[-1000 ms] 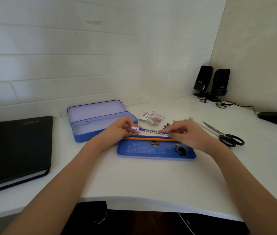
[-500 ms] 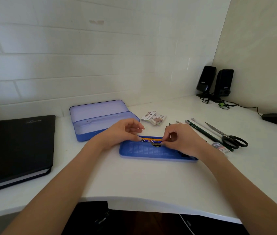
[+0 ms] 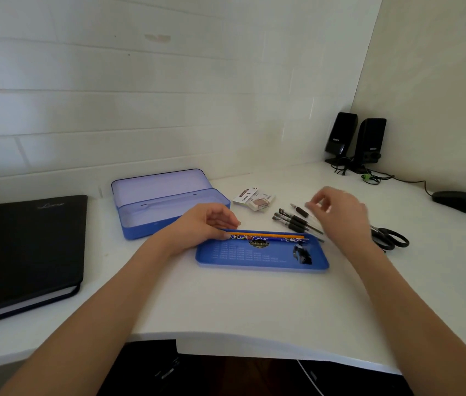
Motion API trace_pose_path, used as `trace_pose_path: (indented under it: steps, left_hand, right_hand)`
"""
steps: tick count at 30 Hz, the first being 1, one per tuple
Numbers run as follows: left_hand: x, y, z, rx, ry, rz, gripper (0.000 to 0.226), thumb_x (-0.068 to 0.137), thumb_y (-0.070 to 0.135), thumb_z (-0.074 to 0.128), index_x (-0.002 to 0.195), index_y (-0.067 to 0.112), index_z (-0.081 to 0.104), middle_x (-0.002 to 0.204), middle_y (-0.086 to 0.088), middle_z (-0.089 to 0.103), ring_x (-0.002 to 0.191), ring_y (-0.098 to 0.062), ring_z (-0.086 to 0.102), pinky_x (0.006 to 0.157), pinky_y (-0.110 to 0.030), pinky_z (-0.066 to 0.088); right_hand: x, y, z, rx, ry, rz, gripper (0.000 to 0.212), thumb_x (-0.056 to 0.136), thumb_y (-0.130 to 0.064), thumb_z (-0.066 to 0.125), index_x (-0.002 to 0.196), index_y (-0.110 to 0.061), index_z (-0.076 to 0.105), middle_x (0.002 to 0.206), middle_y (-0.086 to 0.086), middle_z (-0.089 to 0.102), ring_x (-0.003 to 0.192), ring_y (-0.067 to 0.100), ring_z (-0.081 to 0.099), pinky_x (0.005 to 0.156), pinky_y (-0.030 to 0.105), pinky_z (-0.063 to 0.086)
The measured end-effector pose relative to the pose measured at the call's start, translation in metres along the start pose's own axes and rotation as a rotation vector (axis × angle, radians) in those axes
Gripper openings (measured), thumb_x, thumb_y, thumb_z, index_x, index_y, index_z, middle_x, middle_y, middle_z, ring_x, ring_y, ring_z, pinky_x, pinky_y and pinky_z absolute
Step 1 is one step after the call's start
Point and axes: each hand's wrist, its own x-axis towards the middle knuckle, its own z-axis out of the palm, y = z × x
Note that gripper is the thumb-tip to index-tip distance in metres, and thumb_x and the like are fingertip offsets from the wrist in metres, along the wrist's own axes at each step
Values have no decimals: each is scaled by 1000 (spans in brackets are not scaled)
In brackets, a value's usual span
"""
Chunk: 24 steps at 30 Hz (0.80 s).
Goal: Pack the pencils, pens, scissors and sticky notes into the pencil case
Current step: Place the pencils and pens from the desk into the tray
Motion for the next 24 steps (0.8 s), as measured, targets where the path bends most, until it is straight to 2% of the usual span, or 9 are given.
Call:
trace_pose_path:
  steps: [2, 4, 6, 9, 13, 18, 24]
  left_hand:
    - [0, -1, 0, -6, 6, 3, 31, 76, -16, 64, 89, 13, 65, 106, -11, 69, 95, -13, 67, 86, -16, 52]
    - [1, -1, 1, -4, 4, 7, 32, 76, -17, 63, 89, 13, 65, 106, -10, 70, 92, -7, 68, 85, -16, 52]
    - [1, -1, 1, -5, 2, 9, 33, 76, -18, 63, 88, 14, 65, 103, -7, 70, 89, -4, 68, 84, -15, 52]
    - [0, -2, 1, -9, 10, 14, 34, 75, -17, 64, 86, 15, 65, 100, -4, 70, 88, -3, 69, 83, -14, 52]
    - [1, -2, 1, -5, 13, 16, 33, 75, -16, 65, 86, 15, 65, 100, -4, 70, 88, -2, 68, 84, -15, 52]
    - [1, -2, 1, -6, 11, 12, 34, 75, -17, 64, 87, 14, 65, 101, -4, 70, 88, -3, 69, 84, -15, 52]
    - [1, -2, 1, 1, 10, 9, 35, 75, -19, 63, 87, 14, 65, 100, -3, 70, 86, -1, 68, 83, -14, 52]
  right_hand:
    - [6, 21, -4, -191, 56, 129, 19, 93, -28, 51, 104, -21, 66, 99, 4, 66, 97, 23, 57, 87, 37, 37]
    - [7, 36, -4, -325, -9, 237, 26, 96, -22, 46, 115, -21, 62, 111, 8, 64, 109, 25, 52, 91, 39, 34]
    - [8, 44, 0, -400, -84, 280, 28, 96, -19, 43, 117, -20, 61, 112, 7, 61, 113, 25, 49, 96, 41, 32]
    - [11, 48, 6, -421, -173, 333, 28, 92, -11, 42, 108, -18, 63, 99, 5, 57, 110, 25, 49, 100, 45, 31]
    - [13, 47, 8, -331, -146, 355, 26, 92, -12, 47, 109, -23, 64, 111, 7, 63, 111, 26, 49, 95, 42, 33]
    - [15, 41, 7, -289, -123, 370, 18, 91, -19, 54, 102, -19, 69, 105, 8, 65, 107, 27, 51, 90, 40, 34]
    - [10, 35, 7, -208, -83, 226, 18, 92, -16, 50, 96, -17, 68, 97, 5, 70, 96, 26, 60, 94, 38, 34]
